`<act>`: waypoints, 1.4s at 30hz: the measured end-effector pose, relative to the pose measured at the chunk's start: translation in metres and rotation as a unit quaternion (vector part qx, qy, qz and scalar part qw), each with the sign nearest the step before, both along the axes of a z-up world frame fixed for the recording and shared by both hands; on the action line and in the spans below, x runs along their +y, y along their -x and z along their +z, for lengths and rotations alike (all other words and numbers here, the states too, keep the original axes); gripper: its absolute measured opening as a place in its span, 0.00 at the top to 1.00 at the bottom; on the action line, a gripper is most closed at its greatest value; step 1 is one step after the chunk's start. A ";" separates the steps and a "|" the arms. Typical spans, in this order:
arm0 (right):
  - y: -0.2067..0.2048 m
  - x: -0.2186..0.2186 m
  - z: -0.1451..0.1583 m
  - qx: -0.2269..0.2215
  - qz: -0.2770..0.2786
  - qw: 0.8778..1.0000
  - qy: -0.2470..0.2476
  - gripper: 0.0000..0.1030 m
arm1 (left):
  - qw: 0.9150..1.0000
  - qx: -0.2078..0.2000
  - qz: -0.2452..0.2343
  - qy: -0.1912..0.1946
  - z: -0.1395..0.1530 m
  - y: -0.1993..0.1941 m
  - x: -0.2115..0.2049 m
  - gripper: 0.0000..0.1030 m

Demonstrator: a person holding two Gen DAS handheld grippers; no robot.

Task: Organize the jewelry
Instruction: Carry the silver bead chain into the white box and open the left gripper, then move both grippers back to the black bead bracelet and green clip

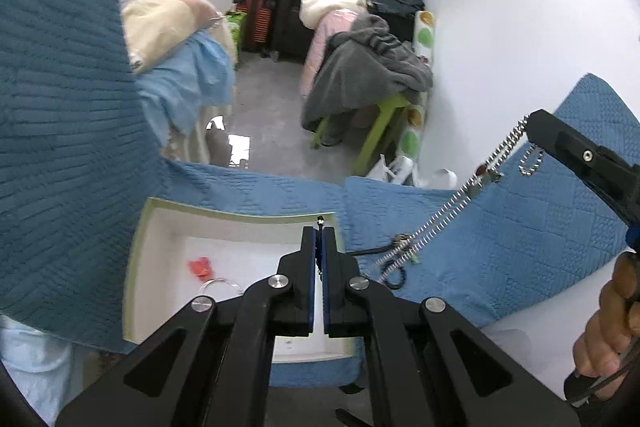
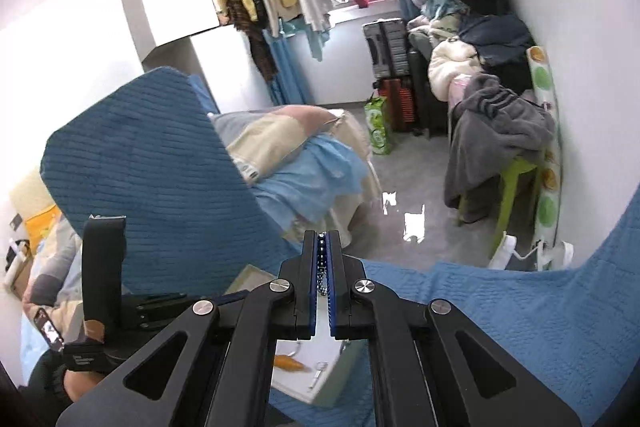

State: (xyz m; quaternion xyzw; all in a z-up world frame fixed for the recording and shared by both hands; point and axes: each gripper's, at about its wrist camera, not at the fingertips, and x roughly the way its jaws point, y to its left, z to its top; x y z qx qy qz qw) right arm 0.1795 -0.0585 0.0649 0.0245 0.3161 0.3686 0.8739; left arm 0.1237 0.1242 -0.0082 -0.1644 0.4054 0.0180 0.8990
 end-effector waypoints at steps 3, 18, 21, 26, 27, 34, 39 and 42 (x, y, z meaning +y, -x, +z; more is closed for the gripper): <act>0.004 0.021 -0.004 0.014 0.018 1.000 -0.004 0.98 | 1.000 0.012 0.007 -0.001 -0.009 0.004 0.015 0.99; 0.016 0.076 -0.125 0.118 0.041 0.990 0.070 0.98 | 0.996 0.072 0.041 0.033 -0.084 0.035 0.065 0.98; 0.017 0.076 -0.149 0.146 0.041 0.986 0.074 0.98 | 0.995 0.084 0.046 0.038 -0.095 0.039 0.068 0.98; 0.021 0.077 -0.161 0.149 0.039 0.984 0.092 0.98 | 0.994 0.092 0.048 0.040 -0.101 0.039 0.066 0.98; 0.020 0.076 -0.161 0.151 0.039 0.984 0.090 0.98 | 0.994 0.091 0.048 0.038 -0.101 0.039 0.066 0.98; 0.022 0.066 -0.140 0.123 0.049 0.988 0.077 0.97 | 0.994 0.084 0.053 0.043 -0.095 0.035 0.061 0.55; 0.025 0.051 -0.119 0.090 0.047 0.992 0.069 0.97 | 0.996 0.058 0.049 0.039 -0.078 0.032 0.048 0.55; 0.025 0.035 -0.108 0.074 0.042 0.995 0.058 0.97 | 0.998 0.042 0.042 0.035 -0.069 0.030 0.035 0.55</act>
